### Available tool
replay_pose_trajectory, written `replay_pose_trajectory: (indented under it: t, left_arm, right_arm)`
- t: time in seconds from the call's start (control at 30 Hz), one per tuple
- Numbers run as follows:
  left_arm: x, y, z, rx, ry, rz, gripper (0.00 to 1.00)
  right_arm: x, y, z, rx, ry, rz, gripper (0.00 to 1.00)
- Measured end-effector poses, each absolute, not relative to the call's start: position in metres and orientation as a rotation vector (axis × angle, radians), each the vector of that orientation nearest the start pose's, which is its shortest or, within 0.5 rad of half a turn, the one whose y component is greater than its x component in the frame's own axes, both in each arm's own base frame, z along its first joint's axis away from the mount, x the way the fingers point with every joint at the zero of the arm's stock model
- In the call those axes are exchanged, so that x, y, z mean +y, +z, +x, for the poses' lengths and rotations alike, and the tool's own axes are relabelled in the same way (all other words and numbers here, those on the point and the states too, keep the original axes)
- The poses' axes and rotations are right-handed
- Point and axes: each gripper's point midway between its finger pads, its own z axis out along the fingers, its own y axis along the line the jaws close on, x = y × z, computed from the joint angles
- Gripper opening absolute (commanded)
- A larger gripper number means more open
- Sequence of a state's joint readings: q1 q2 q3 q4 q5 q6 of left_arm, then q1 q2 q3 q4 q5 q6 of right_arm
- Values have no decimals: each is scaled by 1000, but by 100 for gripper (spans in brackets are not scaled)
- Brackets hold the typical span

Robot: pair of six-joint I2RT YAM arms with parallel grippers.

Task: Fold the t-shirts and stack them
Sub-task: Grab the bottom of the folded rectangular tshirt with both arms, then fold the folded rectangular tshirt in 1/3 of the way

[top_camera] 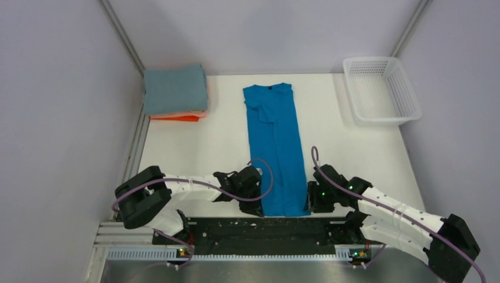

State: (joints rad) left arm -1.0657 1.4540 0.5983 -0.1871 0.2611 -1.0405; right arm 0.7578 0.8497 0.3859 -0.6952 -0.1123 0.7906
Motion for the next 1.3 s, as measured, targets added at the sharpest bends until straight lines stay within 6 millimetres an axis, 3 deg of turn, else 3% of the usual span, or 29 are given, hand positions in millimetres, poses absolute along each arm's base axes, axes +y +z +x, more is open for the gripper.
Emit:
replay_pose_trajectory:
  t: [0.13,0.23,0.47,0.63,0.77,0.9,1.07,1.17,1.3]
  left_arm:
    - [-297,17,73,2991,-865,125,0]
    - [-297,17,73,2992,-857,118,0]
    - [-292,18,78,2988,-774,146,0]
    - [-295,38,105,2892,-702,194,0]
    - [-302,67,148,2765,-715,164,0]
    - [-294,88,203,2667,-698,50,0]
    - [-283,92,274,2616,-634,-82,0]
    - [-282,92,310,2601,-597,-118,0]
    - [-280,96,349,2573,-578,-156,0]
  right_arm:
    - [150,16,81,2878,573,32,25]
    - [154,15,81,2876,605,35,1]
    - [158,15,82,2866,629,18,0]
    - [167,48,115,2703,639,0,0]
    - [179,85,154,2522,636,3,0]
    - [183,100,193,2419,558,23,0]
    - [182,115,259,2322,488,128,0]
    - [187,124,302,2258,465,157,0]
    - [193,126,342,2224,435,155,0]
